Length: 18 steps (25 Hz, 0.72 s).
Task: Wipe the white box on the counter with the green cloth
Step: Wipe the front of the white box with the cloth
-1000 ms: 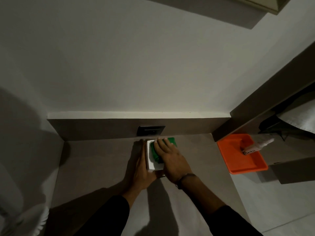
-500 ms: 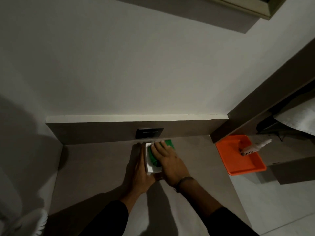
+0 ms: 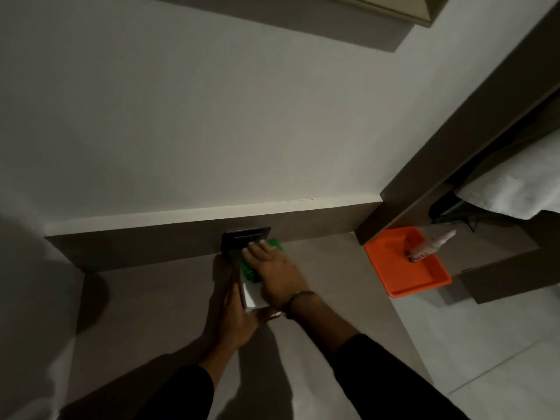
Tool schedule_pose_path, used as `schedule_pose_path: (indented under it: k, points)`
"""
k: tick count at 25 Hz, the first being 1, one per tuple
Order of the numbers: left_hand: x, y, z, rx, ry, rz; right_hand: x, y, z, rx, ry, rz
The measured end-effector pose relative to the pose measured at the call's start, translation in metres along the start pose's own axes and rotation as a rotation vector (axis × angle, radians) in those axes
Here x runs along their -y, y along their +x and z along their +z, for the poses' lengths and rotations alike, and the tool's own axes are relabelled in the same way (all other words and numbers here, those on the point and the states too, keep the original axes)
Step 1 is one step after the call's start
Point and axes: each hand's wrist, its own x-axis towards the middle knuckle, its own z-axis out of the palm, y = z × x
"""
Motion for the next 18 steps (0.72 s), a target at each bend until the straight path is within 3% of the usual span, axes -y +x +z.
schedule_pose_path:
  k: [2, 3, 4, 5, 7, 8, 13, 16, 18]
  points:
    - [-0.026, -0.014, 0.011, 0.068, -0.033, 0.014, 0.014, -0.021, 0.003, 0.018, -0.03, -0.145]
    - [-0.033, -0.018, 0.008, 0.087, -0.225, -0.111, 0.016, -0.039, 0.004, 0.032, -0.025, -0.216]
    - [-0.038, -0.017, 0.017, 0.127, -0.223, -0.205, 0.014, -0.059, 0.004, 0.045, -0.006, -0.26]
    - [-0.039, -0.009, 0.024, 0.022, -0.17, -0.202, 0.008, -0.078, 0.003, 0.059, 0.028, -0.27]
    - [-0.015, -0.003, -0.001, 0.044, -0.345, -0.258, -0.011, -0.103, 0.0, 0.045, 0.06, -0.205]
    - [-0.009, -0.01, -0.002, 0.012, -0.036, -0.12, -0.023, -0.105, -0.002, 0.021, 0.051, -0.146]
    - [-0.021, -0.014, -0.01, 0.037, -0.205, -0.02, -0.044, -0.032, -0.011, -0.033, 0.056, 0.062]
    - [-0.007, -0.005, -0.015, 0.023, -0.128, -0.002, -0.018, 0.0, -0.004, 0.012, 0.013, 0.034]
    - [-0.008, -0.007, -0.014, 0.026, -0.052, -0.089, 0.0, -0.007, 0.005, 0.012, -0.045, -0.076]
